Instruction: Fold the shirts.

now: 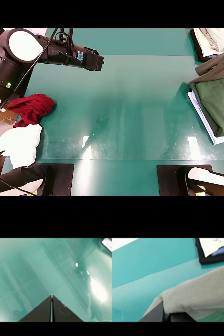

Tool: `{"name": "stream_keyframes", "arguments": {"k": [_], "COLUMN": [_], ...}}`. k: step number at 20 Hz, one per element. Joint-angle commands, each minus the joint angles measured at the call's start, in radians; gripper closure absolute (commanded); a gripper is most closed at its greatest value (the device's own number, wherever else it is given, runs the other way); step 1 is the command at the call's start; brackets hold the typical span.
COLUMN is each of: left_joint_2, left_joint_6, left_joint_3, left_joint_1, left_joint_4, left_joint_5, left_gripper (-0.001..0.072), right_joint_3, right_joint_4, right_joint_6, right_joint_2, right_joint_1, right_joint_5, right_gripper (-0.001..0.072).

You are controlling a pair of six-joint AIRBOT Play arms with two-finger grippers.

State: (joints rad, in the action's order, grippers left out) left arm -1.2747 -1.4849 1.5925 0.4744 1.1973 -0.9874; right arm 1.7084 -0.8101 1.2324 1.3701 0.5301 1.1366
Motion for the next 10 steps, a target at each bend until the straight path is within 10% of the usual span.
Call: {"name": "stream_keyframes", "arguments": {"k": [1,10], "left_joint_2": [-0.001,-0.001], "left_joint_6": [0.000,0.001], "left_joint_3": [0.000,0.000], "left_joint_1": [0.001,0.001], "left_joint_4": [0.003,0.003], "left_joint_5": [0.001,0.000], "left_gripper": [0.0681,0.0681], "right_joint_3": [0.076,-0.178], "right_joint_4": [0.006,-0.104], "right_joint_6": [0.002,0.002], "right_joint_2": [0.000,-0.196], "right_joint_1": [0.069,0.188], "right_joint_5": [0.145,0.187], "right_gripper": [0.0700,0.0698]}}
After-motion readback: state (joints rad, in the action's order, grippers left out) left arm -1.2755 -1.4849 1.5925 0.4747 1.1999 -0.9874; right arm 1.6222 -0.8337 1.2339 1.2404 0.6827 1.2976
